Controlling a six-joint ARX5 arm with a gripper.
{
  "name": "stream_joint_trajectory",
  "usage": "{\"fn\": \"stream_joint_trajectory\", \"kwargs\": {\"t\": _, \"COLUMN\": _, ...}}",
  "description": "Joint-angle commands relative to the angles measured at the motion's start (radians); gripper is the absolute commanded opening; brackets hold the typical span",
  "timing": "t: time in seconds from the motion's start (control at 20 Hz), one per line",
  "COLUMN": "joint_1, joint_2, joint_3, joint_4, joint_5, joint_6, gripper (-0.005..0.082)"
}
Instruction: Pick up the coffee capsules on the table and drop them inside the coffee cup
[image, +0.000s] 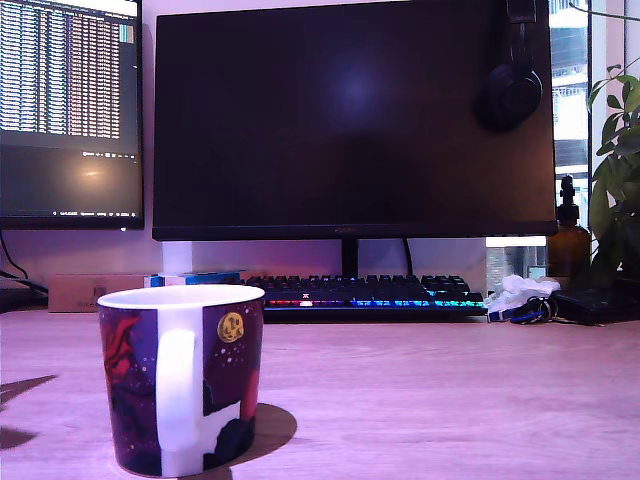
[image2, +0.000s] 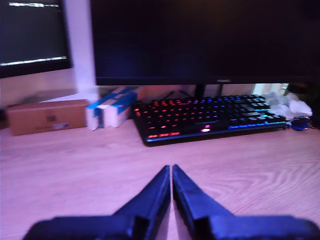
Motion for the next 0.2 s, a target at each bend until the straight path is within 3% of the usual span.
{"fn": "stream_joint_trajectory", "kwargs": {"t": 0.0, "joint_1": 0.001, "joint_2": -0.056, "joint_3": -0.019, "joint_4": -0.027, "joint_5": -0.009, "joint_6": -0.003, "gripper": -0.002}}
{"fn": "stream_joint_trajectory", "kwargs": {"t": 0.15, "joint_1": 0.001, "joint_2": -0.156, "joint_3": -0.019, "joint_4": -0.072, "joint_5": -0.071, "joint_6": -0.021, "gripper": -0.002}}
